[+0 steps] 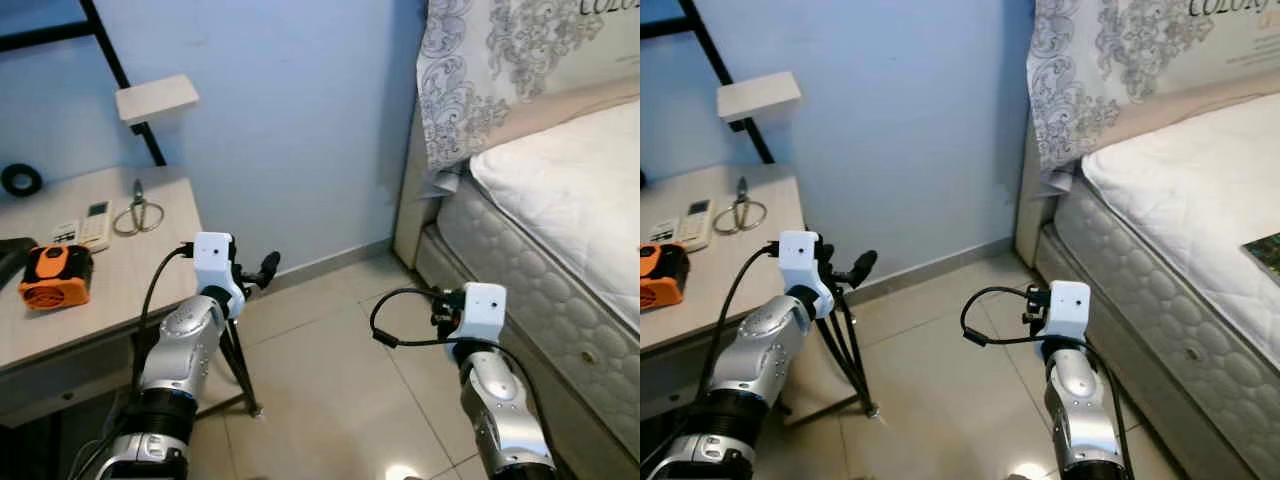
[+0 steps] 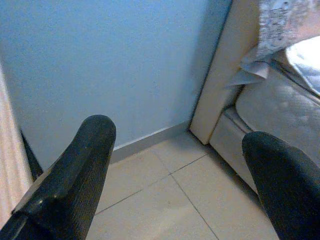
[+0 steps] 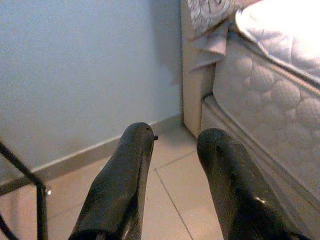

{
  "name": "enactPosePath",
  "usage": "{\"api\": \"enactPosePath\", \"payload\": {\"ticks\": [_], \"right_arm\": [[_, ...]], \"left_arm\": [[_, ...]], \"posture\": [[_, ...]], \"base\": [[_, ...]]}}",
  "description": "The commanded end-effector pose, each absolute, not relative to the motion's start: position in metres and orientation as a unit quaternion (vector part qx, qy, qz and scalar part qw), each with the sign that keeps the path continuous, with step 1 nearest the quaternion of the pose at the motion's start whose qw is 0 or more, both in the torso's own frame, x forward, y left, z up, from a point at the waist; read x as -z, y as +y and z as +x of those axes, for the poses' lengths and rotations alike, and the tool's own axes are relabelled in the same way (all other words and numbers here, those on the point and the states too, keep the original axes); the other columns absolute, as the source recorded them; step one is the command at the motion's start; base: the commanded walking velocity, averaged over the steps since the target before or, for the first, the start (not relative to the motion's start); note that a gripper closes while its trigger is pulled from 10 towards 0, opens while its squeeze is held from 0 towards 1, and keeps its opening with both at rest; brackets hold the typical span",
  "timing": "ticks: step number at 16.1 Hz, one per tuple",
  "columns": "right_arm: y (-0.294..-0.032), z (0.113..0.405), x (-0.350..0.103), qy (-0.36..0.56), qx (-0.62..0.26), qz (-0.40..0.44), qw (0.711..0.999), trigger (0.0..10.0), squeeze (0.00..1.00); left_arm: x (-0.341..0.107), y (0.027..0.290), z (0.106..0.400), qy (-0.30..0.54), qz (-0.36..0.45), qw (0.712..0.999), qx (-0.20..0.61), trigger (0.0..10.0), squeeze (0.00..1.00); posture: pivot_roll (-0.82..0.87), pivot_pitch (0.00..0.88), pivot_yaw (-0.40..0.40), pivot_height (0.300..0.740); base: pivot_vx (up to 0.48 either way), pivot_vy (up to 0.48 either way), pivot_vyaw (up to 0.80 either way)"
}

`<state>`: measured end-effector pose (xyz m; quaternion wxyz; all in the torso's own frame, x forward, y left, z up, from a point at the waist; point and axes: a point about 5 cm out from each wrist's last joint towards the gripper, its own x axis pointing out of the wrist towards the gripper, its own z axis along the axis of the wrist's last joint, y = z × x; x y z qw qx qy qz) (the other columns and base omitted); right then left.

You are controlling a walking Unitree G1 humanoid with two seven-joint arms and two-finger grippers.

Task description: Clean up the room

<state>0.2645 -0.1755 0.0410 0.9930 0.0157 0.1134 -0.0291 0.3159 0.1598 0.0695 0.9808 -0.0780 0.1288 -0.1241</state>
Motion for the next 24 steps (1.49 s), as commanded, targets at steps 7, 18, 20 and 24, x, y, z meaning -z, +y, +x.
{"api": "enactPosePath", "payload": {"ticks": [7,18,20,24], "right_arm": [[-0.173,0.258,-0.048,0.111,-0.04,-0.044,0.992,10.0,0.0],[-0.163,0.276,-0.042,0.123,-0.044,-0.007,0.991,10.0,0.0],[-0.162,0.276,-0.043,0.119,-0.043,-0.009,0.992,10.0,0.0],[-0.169,0.273,-0.041,0.118,-0.026,-0.014,0.993,10.0,0.0]], "left_arm": [[-0.063,0.166,0.293,0.101,-0.145,0.981,0.083,10.0,0.0],[-0.082,0.158,0.297,0.066,-0.001,0.989,0.134,10.0,0.0],[-0.082,0.158,0.296,0.067,-0.004,0.989,0.133,10.0,0.0],[-0.083,0.155,0.298,0.064,-0.022,0.99,0.124,10.0,0.0]], "posture": [[0.01,0.0,0.013,0.74],[0.09,0.0,-0.006,0.74],[0.09,0.0,-0.004,0.74],[0.08,0.0,0.001,0.728]], "base": [[0.0,0.0,0.0],[0.0,0.0,-0.12],[0.0,0.0,-0.65],[0.0,0.0,-0.54]]}}
